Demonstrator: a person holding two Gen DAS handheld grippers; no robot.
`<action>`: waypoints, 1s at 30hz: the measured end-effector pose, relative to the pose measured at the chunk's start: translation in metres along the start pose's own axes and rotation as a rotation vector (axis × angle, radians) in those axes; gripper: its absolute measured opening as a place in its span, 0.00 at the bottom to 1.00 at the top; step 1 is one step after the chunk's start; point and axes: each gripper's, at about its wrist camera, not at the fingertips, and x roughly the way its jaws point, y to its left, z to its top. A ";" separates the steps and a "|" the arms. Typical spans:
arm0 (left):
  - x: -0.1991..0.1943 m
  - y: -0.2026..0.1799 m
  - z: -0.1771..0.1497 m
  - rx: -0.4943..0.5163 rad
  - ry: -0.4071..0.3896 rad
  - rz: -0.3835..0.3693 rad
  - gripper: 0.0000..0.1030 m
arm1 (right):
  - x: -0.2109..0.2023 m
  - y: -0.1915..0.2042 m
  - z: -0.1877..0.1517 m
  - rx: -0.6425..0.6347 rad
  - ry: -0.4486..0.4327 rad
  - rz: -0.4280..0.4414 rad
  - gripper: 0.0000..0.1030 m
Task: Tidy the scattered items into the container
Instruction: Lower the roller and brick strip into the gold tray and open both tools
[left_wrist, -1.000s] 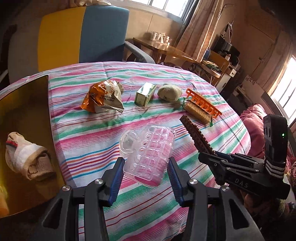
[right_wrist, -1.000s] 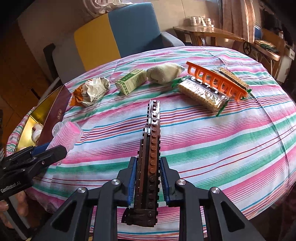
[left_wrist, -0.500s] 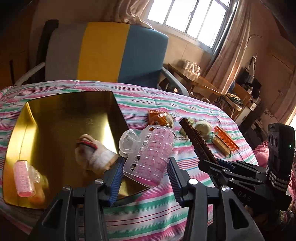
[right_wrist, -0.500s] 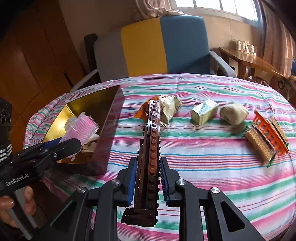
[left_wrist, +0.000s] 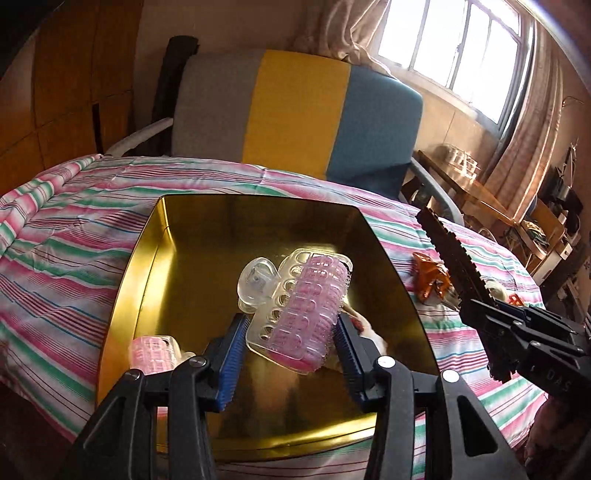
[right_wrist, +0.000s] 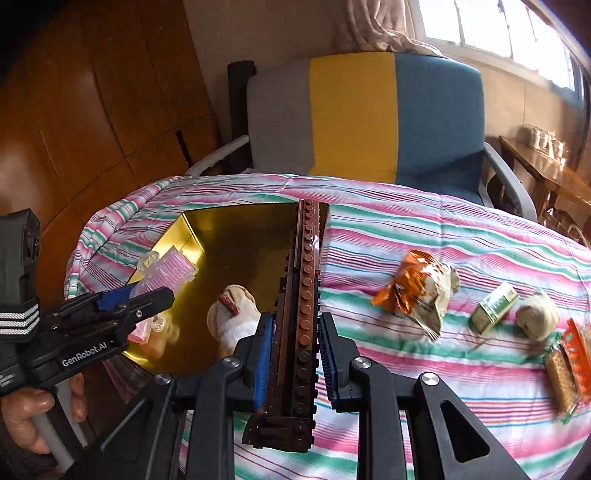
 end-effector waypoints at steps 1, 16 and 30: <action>0.004 0.003 0.002 -0.003 0.006 0.008 0.46 | 0.006 0.003 0.005 -0.010 0.005 0.010 0.24; 0.056 0.018 0.014 -0.041 0.118 0.083 0.46 | 0.112 0.036 0.050 -0.211 0.167 0.014 0.24; 0.065 0.023 0.003 -0.077 0.164 0.066 0.47 | 0.129 -0.002 0.038 -0.065 0.217 0.043 0.26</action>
